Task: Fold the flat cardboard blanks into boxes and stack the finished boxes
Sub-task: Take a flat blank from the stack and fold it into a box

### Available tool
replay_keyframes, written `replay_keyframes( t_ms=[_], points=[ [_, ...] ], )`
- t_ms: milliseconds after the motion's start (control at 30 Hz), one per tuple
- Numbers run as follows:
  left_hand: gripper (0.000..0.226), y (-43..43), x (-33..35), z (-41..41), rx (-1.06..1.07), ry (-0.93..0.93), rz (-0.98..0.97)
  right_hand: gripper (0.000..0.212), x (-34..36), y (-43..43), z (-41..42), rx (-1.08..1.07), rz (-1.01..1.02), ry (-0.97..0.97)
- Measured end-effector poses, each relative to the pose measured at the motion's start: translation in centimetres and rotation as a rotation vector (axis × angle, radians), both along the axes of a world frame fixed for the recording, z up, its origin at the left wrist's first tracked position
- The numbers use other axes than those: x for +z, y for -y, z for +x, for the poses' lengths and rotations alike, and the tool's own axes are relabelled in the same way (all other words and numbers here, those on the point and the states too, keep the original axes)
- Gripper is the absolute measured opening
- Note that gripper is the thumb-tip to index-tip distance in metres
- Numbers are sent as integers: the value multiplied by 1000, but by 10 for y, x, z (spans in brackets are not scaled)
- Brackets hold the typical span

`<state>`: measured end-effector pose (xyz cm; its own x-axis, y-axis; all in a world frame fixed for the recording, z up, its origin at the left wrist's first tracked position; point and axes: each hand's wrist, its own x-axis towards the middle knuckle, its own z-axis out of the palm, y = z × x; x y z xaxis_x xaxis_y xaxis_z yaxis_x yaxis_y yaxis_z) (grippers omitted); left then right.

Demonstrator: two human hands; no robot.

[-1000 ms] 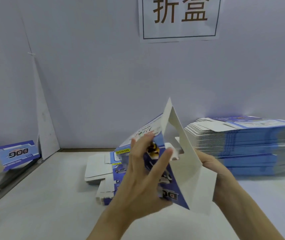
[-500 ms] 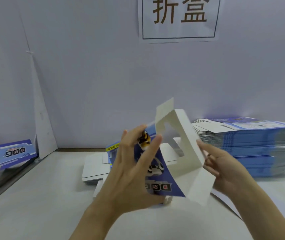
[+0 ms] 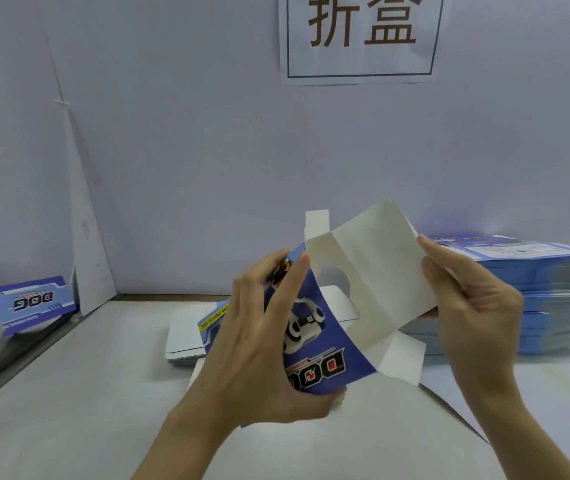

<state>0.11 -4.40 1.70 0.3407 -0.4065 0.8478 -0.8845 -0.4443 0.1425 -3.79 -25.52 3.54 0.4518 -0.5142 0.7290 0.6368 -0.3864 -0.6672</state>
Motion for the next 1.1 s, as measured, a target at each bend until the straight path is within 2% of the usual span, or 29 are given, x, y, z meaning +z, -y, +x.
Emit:
replay_keyframes(
  t_ms=[67,133,200,267,400,500,667,767,867,933,967,1000,1033,1100],
  points=[
    [117,0,-3,2,20,18,11,34,2,0,-1,29,-21,24],
    [116,-2,-4,3,46,36,31,16,7,-1,-3,235,82,-18],
    [114,-4,-5,5,82,94,77,23,10,-1,-4,407,248,-80],
    [111,-3,-6,6,93,140,117,20,11,0,-3,493,385,-140],
    [105,-1,-8,7,93,198,137,22,11,3,-3,664,517,-231],
    [110,-2,-8,8,91,143,141,38,9,4,-2,586,486,-303],
    [113,1,-11,8,90,81,145,36,5,0,-1,558,417,-343],
    [123,-1,-10,8,86,40,111,32,6,6,0,528,382,-313],
    [127,0,-10,7,81,-25,28,31,9,15,2,621,370,-294],
    [128,6,-9,4,102,-122,-122,39,9,17,6,733,401,-296],
    [130,9,-7,3,105,-186,-227,52,7,17,6,760,353,-364],
    [131,12,-6,2,95,-251,-339,70,5,16,4,748,220,-473],
    [131,14,-4,0,76,-318,-447,91,1,14,2,725,0,-601],
    [132,17,-1,-3,55,-457,-612,113,-5,0,-4,745,-380,-782]
  ],
)
